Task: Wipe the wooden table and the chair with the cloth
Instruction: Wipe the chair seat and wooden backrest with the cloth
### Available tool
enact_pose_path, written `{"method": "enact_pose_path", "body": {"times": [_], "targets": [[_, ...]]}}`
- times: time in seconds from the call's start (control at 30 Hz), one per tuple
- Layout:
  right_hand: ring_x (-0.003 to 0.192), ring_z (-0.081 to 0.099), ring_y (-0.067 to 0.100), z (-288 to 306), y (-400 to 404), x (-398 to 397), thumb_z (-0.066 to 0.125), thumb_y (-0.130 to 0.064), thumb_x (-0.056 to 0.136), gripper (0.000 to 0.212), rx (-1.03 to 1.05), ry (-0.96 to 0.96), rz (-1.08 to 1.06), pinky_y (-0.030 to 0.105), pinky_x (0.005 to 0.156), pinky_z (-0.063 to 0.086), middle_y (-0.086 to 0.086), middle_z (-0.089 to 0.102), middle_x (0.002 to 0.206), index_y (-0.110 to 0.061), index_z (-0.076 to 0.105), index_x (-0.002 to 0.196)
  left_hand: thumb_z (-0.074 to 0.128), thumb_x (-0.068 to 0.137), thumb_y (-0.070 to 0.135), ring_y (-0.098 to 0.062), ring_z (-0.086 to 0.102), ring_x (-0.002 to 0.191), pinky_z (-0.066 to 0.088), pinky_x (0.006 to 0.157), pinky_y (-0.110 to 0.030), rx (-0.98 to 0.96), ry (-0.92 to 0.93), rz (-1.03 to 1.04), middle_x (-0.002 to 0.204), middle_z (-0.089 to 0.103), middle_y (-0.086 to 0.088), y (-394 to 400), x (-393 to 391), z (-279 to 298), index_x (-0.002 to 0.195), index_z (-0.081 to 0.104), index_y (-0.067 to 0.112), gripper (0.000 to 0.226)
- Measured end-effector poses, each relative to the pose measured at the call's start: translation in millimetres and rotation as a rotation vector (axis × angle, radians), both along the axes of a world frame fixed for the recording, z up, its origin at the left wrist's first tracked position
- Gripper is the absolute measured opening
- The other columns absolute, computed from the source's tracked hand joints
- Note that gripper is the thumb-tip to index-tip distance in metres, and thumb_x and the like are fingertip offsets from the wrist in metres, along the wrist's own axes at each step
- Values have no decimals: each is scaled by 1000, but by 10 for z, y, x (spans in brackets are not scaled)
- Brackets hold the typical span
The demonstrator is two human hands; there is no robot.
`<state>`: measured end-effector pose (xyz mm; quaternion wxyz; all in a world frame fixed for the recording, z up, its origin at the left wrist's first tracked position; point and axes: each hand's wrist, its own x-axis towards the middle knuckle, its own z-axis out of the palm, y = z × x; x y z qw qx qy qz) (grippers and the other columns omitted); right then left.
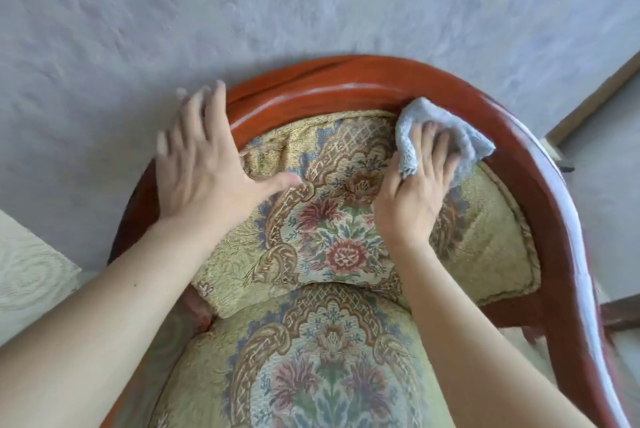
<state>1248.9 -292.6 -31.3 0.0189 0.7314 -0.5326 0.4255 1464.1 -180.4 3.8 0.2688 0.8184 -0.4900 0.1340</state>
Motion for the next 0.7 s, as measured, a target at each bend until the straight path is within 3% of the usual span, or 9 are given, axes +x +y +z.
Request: {"method": "enact_pose_path", "body": {"times": [0.13,0.3,0.37,0.4,0.47,0.5,0.57,0.63,0.7], "targets": [[155,2,22,-552,106,136,32,-28,99,62,37,49,123,40,125,-5,1,10,165,-13,20,158,55,38,101,-48,22,147,18,108,-76,79,-143,56,163,21,-18,-383,-356,51,160,5,18,155],[154,8,16,-1204,551,-165,36,-25,101,56,342,177,347,49,122,20,-2,23,163,-20,23,156,64,43,95,-50,36,135,24,106,-76,4,-240,105,156,29,-21,-488,-305,-128,159,10,19,149],[151,22,10,-1136,796,-179,32,-38,104,49,473,-110,347,44,120,29,-10,34,158,-29,34,152,65,47,93,-51,36,134,24,107,-76,-16,-261,96,155,29,-22,-503,-283,-165,159,8,19,146],[141,42,9,-1000,903,-132,33,-50,102,45,550,-403,276,41,112,42,-14,51,147,-40,48,143,65,48,92,-51,36,134,23,107,-75,-16,-265,98,155,29,-23,-503,-278,-175,159,8,18,145],[81,72,10,-650,952,-45,41,-60,91,34,707,-1115,25,35,69,59,-11,77,86,-51,74,88,64,52,93,-51,36,134,23,108,-75,-3,-278,109,155,30,-23,-495,-273,-175,159,6,17,144],[55,67,12,-455,924,-49,45,-56,90,40,713,-1330,-89,33,54,55,-6,70,60,-43,76,68,62,53,94,-52,36,135,22,108,-74,7,-282,110,155,30,-23,-494,-271,-169,159,6,17,143],[37,54,15,-65,797,-74,47,-49,92,48,592,-1514,-138,27,41,46,-3,56,45,-26,75,60,59,56,95,-52,35,135,22,108,-74,25,-287,117,156,29,-23,-486,-268,-160,159,5,17,141],[41,49,14,169,591,-47,47,-46,93,41,237,-1455,-52,23,44,40,-3,58,54,-20,73,76,58,57,95,-51,35,136,22,109,-74,33,-286,123,156,29,-23,-484,-276,-157,159,4,17,139],[69,59,15,202,354,142,40,-49,99,58,21,-1048,8,28,66,45,17,70,82,0,70,102,59,57,94,-51,36,136,22,109,-73,33,-293,127,156,30,-23,-487,-275,-161,159,5,16,139]]}}
